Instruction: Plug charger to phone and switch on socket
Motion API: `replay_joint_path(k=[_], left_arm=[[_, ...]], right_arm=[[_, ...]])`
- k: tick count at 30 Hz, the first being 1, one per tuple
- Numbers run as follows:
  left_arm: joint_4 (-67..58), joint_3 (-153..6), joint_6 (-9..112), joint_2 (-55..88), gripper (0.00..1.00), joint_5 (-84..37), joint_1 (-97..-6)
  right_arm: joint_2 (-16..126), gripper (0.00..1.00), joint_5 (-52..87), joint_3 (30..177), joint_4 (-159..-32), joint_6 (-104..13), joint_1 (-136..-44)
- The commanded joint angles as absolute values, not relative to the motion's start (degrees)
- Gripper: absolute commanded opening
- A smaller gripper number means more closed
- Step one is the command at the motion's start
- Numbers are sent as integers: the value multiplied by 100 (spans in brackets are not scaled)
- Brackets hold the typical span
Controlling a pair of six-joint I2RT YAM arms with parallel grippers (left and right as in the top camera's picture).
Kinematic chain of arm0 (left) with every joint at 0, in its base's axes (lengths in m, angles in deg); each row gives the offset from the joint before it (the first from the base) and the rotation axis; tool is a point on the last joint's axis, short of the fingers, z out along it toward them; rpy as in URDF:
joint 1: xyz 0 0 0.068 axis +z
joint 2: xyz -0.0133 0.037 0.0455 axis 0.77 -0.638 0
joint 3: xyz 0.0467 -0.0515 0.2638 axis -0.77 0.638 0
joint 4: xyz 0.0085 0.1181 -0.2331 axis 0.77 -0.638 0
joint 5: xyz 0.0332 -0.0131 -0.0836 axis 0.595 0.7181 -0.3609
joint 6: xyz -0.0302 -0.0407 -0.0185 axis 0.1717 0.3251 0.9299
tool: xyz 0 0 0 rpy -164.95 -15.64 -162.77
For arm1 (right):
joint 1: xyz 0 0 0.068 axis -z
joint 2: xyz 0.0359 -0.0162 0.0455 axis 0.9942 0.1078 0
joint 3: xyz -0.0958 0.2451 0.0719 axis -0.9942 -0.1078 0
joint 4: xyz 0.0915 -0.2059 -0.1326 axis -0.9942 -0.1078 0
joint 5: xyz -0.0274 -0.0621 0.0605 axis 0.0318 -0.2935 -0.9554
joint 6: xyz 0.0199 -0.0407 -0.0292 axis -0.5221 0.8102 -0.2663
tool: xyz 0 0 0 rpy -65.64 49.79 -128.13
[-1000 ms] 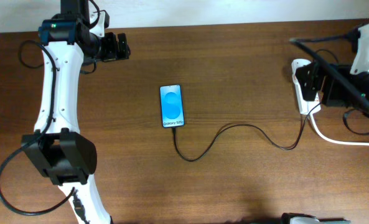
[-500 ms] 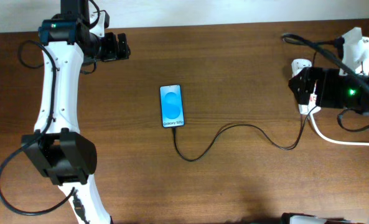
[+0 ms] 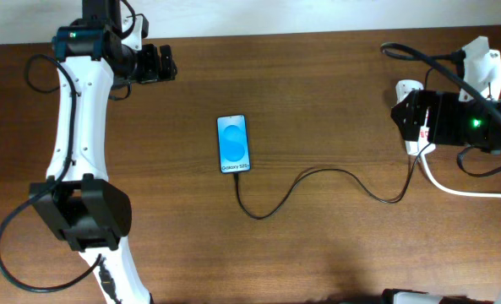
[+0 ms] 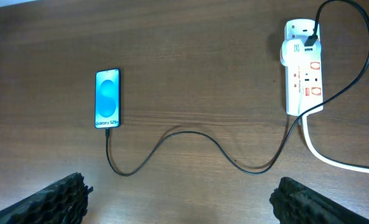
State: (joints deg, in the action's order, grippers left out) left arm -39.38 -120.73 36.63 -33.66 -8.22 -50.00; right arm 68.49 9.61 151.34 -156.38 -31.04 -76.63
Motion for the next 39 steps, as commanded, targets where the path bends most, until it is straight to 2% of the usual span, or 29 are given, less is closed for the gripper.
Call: replay_joint_path(k=[1, 3, 7, 13, 17, 21, 30, 39], left_arm=[[-3931, -12068, 3694, -3396, 99, -785, -4997], [-3931, -12068, 3694, -3396, 99, -785, -4997], [-3931, -12068, 3694, -3396, 99, -785, -4997], [-3931, -12068, 3694, -3396, 99, -787, -4997], [-3931, -12068, 3694, -3396, 99, -785, -4997], [-3931, -12068, 3694, -3396, 99, -785, -4997], [-3931, -12068, 3694, -3396, 99, -785, -4997], [-3931, -12068, 3694, -3396, 99, -785, -4997]], right_arm=[[6825, 98, 994, 15099, -15474, -3021, -7709], [6611, 98, 1081, 14953, -14989, -3019, -7711], [5592, 98, 1123, 13663, -13004, -2772, -7711], [3206, 98, 1125, 9524, -9780, -2416, -7740], [1687, 98, 1123, 6914, -7470, -1284, -8430], [624, 98, 1123, 5268, -6292, -1069, -8605], [-1251, 98, 1123, 3397, -6014, -1069, -8605], [-1557, 98, 1136, 2999, -6591, -1098, -8605]])
